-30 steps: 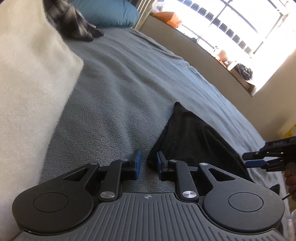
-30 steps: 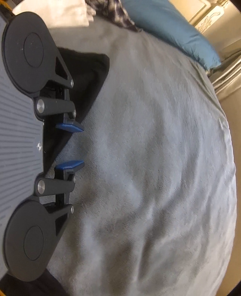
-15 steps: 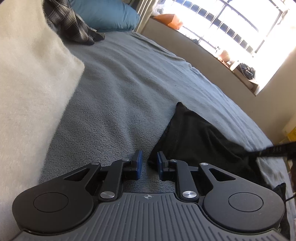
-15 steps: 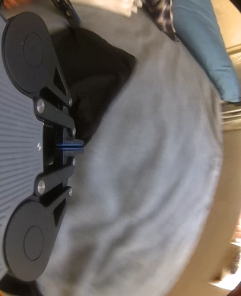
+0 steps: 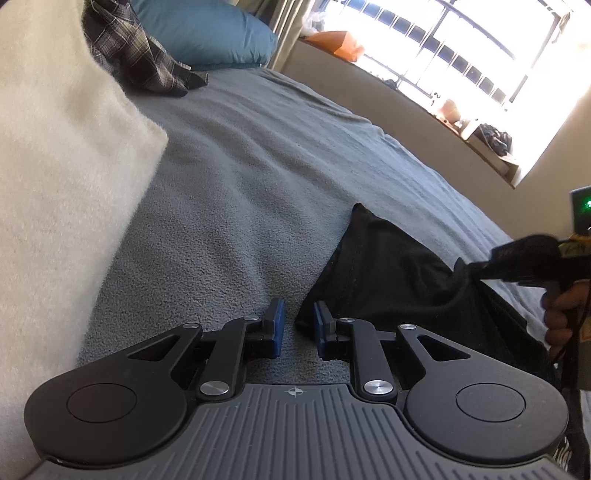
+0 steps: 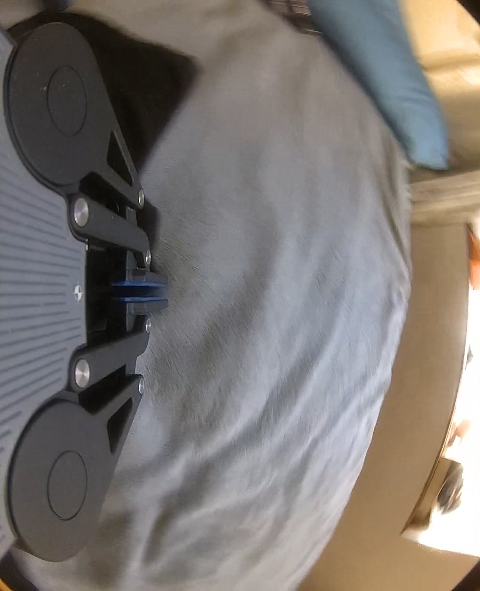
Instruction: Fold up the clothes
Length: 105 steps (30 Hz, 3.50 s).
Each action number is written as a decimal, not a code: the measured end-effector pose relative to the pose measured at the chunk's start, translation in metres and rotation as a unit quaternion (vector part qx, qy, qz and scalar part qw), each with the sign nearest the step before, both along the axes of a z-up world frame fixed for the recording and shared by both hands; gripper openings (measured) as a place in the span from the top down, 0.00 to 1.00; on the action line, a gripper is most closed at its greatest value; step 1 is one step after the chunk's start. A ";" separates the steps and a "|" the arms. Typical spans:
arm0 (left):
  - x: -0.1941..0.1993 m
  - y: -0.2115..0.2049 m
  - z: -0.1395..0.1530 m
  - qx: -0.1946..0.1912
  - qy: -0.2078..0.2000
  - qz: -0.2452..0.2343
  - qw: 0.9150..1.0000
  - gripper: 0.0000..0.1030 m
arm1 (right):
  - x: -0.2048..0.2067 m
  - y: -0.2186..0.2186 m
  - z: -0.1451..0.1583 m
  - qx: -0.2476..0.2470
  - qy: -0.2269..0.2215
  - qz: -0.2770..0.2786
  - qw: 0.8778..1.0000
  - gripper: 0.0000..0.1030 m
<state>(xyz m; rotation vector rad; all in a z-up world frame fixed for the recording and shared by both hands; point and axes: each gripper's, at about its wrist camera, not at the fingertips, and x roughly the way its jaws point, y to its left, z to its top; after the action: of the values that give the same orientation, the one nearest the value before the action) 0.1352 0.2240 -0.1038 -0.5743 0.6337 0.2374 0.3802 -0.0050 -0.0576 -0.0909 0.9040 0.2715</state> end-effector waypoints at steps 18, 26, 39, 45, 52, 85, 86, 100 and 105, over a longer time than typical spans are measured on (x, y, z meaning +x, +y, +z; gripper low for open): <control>-0.011 0.012 0.002 -0.042 -0.011 0.008 0.999 0.83 | -0.017 0.104 0.043 0.032 0.083 0.197 0.976 0.60; -0.009 0.004 0.001 -0.007 -0.007 0.005 1.000 0.86 | -0.016 0.150 0.014 -0.030 0.084 0.256 0.963 0.60; -0.012 -0.004 -0.001 0.023 -0.006 0.015 1.000 1.00 | -0.024 0.171 -0.002 -0.064 0.052 0.278 0.957 0.99; -0.015 -0.001 0.001 0.009 -0.007 0.023 1.000 1.00 | -0.031 0.191 -0.008 -0.057 0.030 0.289 0.955 0.99; -0.021 0.015 0.002 -0.072 -0.046 0.021 0.996 0.99 | -0.028 0.180 -0.003 -0.020 0.006 0.242 0.970 0.80; 0.011 -0.002 0.004 -0.066 -0.014 0.003 0.998 0.86 | -0.026 0.073 0.020 0.078 0.133 0.182 0.971 0.72; 0.013 -0.005 0.004 -0.061 -0.017 0.000 0.998 0.90 | -0.026 0.071 0.020 0.079 0.131 0.178 0.972 0.72; -0.014 0.017 0.000 -0.068 -0.012 0.039 0.997 0.99 | -0.024 0.079 0.017 0.074 0.152 0.198 0.965 0.72; -0.015 0.017 -0.001 -0.073 -0.010 0.046 0.996 0.99 | -0.015 0.122 -0.011 0.055 0.172 0.200 0.963 0.72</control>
<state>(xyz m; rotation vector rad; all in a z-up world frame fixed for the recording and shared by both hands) 0.1207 0.2410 -0.1045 -0.7459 0.6088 0.2735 0.3652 0.1170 -0.0689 -0.1260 1.2112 0.7315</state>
